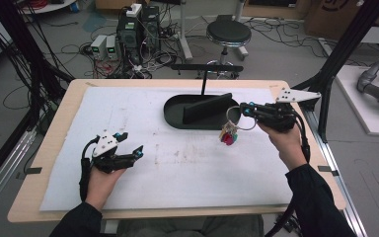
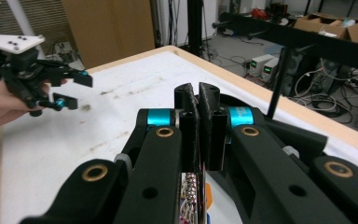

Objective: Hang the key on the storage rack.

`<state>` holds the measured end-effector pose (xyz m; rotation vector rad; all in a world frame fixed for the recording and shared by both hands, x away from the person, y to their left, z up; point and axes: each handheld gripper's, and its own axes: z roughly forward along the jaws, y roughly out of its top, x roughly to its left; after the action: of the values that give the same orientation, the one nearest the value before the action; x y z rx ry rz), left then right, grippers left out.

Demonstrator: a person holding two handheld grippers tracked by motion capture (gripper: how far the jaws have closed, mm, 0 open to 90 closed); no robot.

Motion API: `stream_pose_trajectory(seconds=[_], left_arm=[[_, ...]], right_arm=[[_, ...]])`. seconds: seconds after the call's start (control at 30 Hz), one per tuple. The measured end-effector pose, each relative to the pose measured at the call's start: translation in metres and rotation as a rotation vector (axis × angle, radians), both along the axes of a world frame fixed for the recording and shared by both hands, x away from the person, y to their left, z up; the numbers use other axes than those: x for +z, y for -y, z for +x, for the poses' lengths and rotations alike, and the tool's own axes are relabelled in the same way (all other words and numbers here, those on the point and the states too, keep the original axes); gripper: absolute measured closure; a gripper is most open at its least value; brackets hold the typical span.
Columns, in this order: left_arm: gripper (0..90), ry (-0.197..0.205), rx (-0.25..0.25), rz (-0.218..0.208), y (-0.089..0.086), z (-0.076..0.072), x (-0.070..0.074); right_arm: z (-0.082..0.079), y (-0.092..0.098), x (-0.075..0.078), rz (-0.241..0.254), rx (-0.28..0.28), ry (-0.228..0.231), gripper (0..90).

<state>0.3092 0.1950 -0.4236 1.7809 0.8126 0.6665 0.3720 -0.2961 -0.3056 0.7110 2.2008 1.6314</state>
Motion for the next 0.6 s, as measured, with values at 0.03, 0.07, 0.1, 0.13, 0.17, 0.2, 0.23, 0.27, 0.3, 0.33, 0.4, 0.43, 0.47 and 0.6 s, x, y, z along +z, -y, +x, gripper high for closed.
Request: stream_pose_trajectory(seconds=[0.03,0.07,0.1,0.13,0.17,0.2,0.23,0.27,0.3,0.33,0.4,0.43,0.47,0.6], left_arm=[[26.5,0.002,0.002,-0.001,0.000,0.000,0.000],[26.5,0.002,0.003,0.002,-0.001,0.000,0.000],[26.5,0.003,0.003,0.001,-0.001,0.000,0.000],[26.5,0.003,0.003,-0.001,-0.001,0.000,0.000],[26.5,0.001,0.004,-0.001,-0.001,0.000,0.000],[26.5,0.002,0.002,-0.002,-0.001,0.000,0.000],[26.5,0.002,0.002,-0.002,-0.002,-0.001,0.000],[26.5,0.003,0.004,-0.003,-0.002,-0.001,0.000],[26.5,0.003,0.004,-0.003,-0.002,-0.001,0.000],[26.5,0.005,0.005,-0.003,-0.002,-0.001,0.000],[26.5,0.004,0.003,-0.003,-0.003,-0.001,0.000],[26.5,0.005,0.003,-0.003,-0.003,-0.001,0.000],[26.5,0.005,0.003,-0.004,-0.003,-0.001,0.001],[26.5,0.005,0.003,-0.008,-0.004,-0.002,0.001]], right_arm=[[0.002,0.000,0.001,-0.002,-0.004,0.003,87.7],[0.004,0.000,0.003,0.002,-0.008,0.006,87.7],[0.006,0.001,0.004,0.005,-0.012,0.005,87.7],[0.008,0.001,0.005,0.000,-0.015,0.012,87.7],[0.010,0.001,0.007,0.000,-0.020,0.014,87.7],[0.011,0.001,0.008,0.003,-0.024,0.013,87.7],[0.013,0.000,0.009,0.001,-0.027,0.016,87.7],[0.015,0.000,0.010,-0.002,-0.032,0.017,87.7],[0.017,0.000,0.012,-0.003,-0.034,0.019,87.7],[0.018,-0.001,0.013,-0.005,-0.038,0.020,87.7],[0.022,-0.001,0.014,-0.004,-0.045,0.023,87.7],[0.023,-0.001,0.016,-0.005,-0.046,0.021,87.7],[0.025,-0.001,0.016,-0.003,-0.052,0.028,87.7],[0.031,-0.001,0.018,-0.001,-0.064,0.028,87.7]])
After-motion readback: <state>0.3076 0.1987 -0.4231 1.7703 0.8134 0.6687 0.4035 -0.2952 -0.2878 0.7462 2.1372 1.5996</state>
